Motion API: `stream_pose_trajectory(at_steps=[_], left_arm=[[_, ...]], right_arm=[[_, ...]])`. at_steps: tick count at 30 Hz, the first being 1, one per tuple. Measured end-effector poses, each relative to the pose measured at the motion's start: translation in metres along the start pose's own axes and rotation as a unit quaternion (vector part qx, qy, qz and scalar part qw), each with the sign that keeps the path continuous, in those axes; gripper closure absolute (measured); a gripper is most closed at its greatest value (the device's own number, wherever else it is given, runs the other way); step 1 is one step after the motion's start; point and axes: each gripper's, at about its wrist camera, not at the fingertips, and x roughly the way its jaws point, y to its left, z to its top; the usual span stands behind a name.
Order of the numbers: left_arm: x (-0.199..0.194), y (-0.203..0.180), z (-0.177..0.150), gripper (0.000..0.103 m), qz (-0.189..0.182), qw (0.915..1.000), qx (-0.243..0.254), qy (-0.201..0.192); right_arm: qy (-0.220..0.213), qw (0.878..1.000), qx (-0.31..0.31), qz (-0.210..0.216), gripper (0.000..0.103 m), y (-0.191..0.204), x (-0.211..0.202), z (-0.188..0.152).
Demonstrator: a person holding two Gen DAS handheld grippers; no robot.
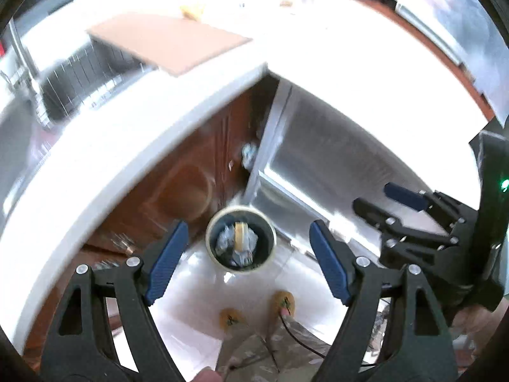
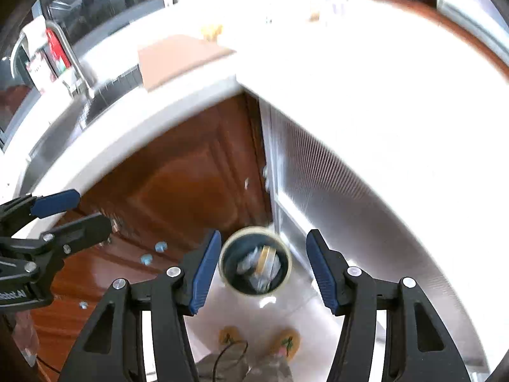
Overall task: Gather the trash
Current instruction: 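Raise both tools back toward the counter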
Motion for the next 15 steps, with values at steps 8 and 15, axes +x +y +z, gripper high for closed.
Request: stream_pose_trajectory(at_steps=[8, 15], left_arm=[[-0.068, 0.004, 0.051, 0.026, -0.01, 0.9992, 0.011, -0.038], [-0.114, 0.014, 0.099, 0.026, 0.01, 0.9955, 0.044, -0.083]], right_arm=[[-0.085, 0.996, 0.011, -0.007, 0.045, 0.005, -0.102, 0.073], [-0.132, 0.991, 0.013, -0.018, 0.036, -0.008, -0.171, 0.129]])
